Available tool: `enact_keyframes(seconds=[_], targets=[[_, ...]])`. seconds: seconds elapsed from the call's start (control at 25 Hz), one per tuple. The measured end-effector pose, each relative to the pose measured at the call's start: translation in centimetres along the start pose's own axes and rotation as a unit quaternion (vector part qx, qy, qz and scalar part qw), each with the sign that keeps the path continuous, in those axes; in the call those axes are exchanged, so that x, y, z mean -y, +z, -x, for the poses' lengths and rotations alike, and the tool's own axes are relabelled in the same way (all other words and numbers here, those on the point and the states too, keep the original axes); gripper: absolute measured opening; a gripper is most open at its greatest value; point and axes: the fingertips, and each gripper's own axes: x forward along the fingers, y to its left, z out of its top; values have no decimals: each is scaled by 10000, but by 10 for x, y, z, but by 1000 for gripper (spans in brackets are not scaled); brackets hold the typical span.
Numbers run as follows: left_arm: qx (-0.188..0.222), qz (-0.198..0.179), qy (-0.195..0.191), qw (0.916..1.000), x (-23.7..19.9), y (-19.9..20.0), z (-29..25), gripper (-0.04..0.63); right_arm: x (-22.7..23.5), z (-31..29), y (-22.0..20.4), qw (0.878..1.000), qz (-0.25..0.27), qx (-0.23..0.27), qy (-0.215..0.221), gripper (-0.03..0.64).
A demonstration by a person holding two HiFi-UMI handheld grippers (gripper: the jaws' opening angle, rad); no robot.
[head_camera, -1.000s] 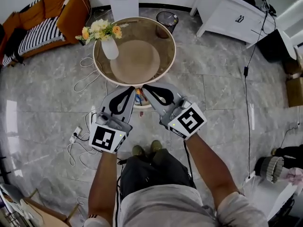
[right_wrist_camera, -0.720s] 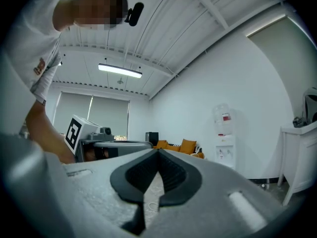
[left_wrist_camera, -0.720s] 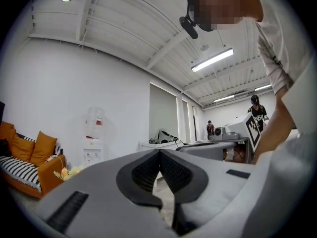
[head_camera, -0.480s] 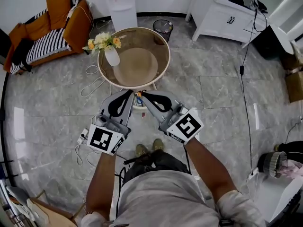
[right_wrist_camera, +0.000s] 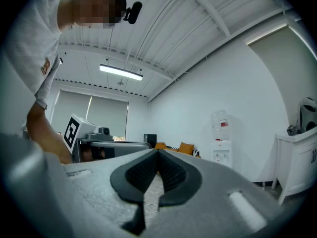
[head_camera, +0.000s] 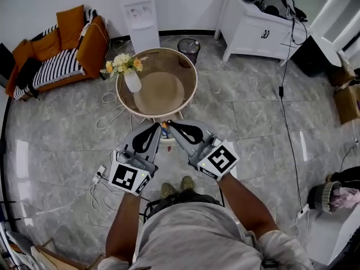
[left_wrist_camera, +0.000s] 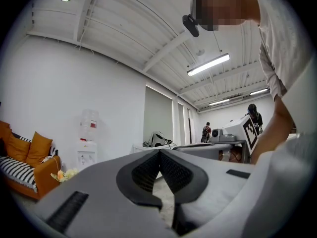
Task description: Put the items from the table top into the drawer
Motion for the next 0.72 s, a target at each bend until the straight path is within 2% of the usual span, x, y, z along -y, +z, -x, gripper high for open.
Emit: enact_keyframes(seconds=[0.24,0.72], targets=[[-4,-96,-100,9999,2,8,10,-2,-13,3,3,10000,21,-66,-13,0],[64,-25,-169,9998,2,12,14,-2,-21,9,13,9999,119,-96,-76,0]])
